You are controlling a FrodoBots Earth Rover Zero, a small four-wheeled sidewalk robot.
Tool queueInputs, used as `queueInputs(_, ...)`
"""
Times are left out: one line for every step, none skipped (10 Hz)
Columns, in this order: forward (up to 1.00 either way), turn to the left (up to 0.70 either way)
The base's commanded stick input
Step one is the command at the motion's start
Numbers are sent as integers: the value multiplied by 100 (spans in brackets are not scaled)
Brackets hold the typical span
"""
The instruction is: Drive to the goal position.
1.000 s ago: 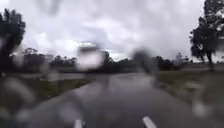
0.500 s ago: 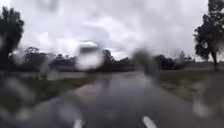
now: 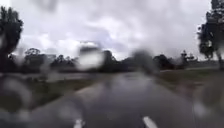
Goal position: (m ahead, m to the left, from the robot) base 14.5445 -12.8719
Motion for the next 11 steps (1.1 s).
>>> queueInputs(85, 0)
queueInputs(85, 0)
queueInputs(85, 0)
queueInputs(85, 0)
queueInputs(85, 0)
queueInputs(85, 0)
queueInputs(85, 0)
queueInputs(85, 0)
queueInputs(85, 0)
queueInputs(85, 0)
queueInputs(85, 0)
